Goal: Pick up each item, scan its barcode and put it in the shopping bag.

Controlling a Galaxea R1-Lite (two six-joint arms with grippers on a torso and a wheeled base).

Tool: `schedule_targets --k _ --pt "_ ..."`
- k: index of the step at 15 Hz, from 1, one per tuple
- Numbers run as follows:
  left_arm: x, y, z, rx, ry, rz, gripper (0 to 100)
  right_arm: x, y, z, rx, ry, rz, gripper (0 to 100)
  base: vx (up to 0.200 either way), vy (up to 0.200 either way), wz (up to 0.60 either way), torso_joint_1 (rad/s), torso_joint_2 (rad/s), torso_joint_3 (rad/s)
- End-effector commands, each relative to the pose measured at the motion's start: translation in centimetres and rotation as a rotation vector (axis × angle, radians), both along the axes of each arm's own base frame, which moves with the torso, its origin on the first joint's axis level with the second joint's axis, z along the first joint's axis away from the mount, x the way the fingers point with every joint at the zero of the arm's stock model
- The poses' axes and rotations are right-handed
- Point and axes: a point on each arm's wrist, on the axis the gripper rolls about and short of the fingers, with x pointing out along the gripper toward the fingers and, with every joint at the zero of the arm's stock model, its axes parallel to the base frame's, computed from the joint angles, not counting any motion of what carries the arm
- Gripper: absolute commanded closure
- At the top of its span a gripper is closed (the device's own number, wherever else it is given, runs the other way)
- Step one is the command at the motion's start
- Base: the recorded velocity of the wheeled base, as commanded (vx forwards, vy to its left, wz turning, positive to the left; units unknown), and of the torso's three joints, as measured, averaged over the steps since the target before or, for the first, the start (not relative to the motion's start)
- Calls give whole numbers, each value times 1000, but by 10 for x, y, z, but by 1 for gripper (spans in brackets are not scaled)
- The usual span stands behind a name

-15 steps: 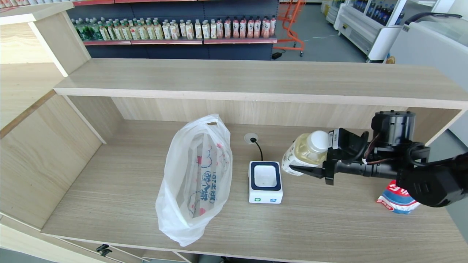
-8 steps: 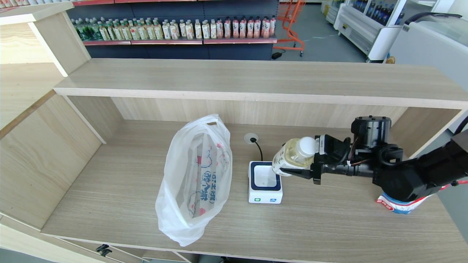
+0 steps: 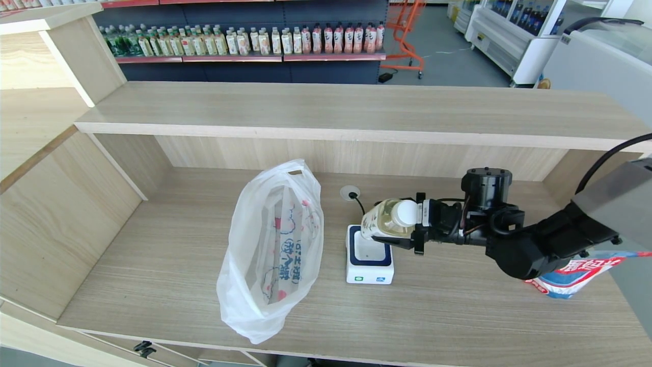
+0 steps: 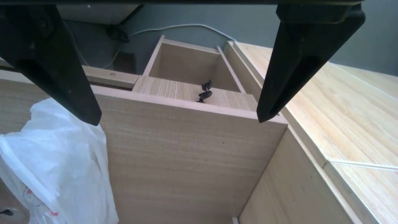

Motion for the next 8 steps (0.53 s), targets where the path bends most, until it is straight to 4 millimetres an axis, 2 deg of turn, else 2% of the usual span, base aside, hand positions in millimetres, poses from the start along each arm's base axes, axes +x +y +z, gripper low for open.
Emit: schedule_targets --k 1,8 --pt "0 0 0 0 0 0 0 5 2 -11 -7 23 7 100 0 0 0 0 0 0" --pt "0 0 0 0 0 0 0 7 3 -10 -2 6 8 100 0 0 0 0 0 0"
